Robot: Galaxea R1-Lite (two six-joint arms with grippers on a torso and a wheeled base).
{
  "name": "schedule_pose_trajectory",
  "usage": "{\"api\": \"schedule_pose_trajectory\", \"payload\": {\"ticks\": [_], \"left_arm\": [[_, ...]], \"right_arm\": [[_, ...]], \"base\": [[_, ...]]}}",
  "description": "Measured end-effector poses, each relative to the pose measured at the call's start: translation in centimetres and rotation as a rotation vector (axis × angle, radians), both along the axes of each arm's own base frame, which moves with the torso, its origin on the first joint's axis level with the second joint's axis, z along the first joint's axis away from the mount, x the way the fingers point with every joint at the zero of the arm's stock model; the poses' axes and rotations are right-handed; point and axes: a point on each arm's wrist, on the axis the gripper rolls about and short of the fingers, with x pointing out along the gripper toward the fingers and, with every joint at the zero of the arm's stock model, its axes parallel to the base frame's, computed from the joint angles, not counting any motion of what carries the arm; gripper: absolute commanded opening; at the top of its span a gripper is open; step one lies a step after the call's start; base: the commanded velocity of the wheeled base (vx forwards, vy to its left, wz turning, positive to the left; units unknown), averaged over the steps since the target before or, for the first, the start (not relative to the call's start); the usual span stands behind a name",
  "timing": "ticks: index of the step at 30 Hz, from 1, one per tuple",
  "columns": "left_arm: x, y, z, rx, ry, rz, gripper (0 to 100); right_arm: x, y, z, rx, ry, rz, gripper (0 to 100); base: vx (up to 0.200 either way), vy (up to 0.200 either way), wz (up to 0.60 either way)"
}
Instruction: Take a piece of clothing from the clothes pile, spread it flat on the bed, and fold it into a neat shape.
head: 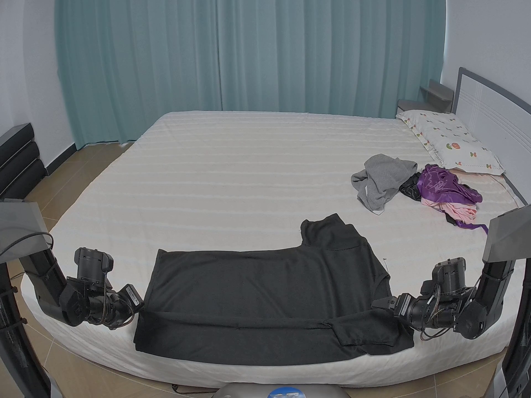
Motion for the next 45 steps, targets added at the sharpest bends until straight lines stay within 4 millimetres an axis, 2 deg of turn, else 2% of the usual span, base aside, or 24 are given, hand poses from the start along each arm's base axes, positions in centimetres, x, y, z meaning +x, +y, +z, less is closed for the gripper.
{"api": "schedule_pose_trajectory", "payload": {"ticks": [15,16,24,33,40,45], "left_arm": [[0.0,0.0,0.0,0.0,0.0,0.001,0],[0.0,0.0,0.0,0.0,0.0,0.001,0],[0.0,0.0,0.0,0.0,0.0,0.001,0],[-0.3,0.0,0.1,0.003,0.003,0.002,0],[-0.7,0.1,0.7,0.004,-0.012,0.006,0],[-1.5,0.2,1.4,0.004,-0.025,0.007,0]], "right_arm": [[2.3,0.7,-0.4,0.019,0.052,-0.032,100],[2.4,0.7,-0.5,0.015,0.052,-0.035,0],[2.9,0.7,-0.8,-0.02,0.058,-0.066,0],[2.4,0.3,-0.5,-0.024,0.063,-0.083,0],[1.0,-0.4,1.0,0.006,0.057,-0.118,0],[-0.8,-0.8,2.2,0.027,0.06,-0.118,0]], "base": [[0.0,0.0,0.0],[0.0,0.0,0.0],[0.0,0.0,0.0],[0.0,0.0,0.0],[0.0,0.0,0.0],[0.0,0.0,0.0]]}}
